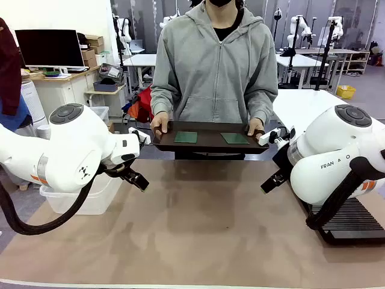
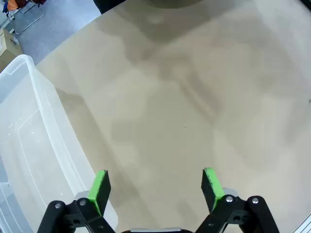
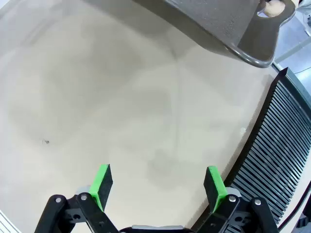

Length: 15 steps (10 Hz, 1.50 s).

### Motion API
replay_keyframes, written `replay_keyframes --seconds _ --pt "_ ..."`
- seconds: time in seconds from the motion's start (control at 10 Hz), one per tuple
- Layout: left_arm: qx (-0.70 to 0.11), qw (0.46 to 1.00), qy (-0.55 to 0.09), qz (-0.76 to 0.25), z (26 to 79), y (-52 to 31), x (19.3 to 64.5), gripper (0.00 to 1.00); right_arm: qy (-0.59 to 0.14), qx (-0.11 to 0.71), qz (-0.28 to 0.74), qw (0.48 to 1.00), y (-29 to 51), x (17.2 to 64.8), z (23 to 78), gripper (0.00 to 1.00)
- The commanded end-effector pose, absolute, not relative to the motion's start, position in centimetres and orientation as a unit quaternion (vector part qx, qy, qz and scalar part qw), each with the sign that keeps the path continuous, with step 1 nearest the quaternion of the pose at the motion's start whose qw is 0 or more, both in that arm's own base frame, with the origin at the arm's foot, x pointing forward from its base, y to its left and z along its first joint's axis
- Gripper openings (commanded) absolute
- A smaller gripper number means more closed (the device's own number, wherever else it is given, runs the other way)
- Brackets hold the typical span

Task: Sort PCBs into racks and boxes based on the side picked up.
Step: Pick up the Blank PCB handed by the Human.

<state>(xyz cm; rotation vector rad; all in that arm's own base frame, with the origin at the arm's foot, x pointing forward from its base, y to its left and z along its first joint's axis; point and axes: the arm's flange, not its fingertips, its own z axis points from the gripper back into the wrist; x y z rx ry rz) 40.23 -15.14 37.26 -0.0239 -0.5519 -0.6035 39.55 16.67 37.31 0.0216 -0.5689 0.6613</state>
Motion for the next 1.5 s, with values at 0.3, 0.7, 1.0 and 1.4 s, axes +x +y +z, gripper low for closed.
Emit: replay_keyframes --seconds 0.3,0.7,1.0,1.4 --pt "-0.012 0.918 -0.268 -0.293 37.25 -15.14 40.23 1.0 -0.276 0.01 0.32 0.906 16.67 39.55 37.3 1.0" --pt "-0.012 0.918 -0.268 -0.293 37.25 -15.14 40.23 1.0 -0.276 0.01 0.32 0.906 16.67 39.55 37.3 1.0" --pt "-0.012 0.918 -0.268 -0.293 37.25 -15.14 40.23 1.0 -0.276 0.01 0.32 0.906 16.67 39.55 37.3 1.0" --pt "-0.012 0.918 -0.268 -0.293 37.25 -15.14 40.23 1.0 -0.276 0.01 0.32 0.906 16.67 39.55 37.3 1.0"
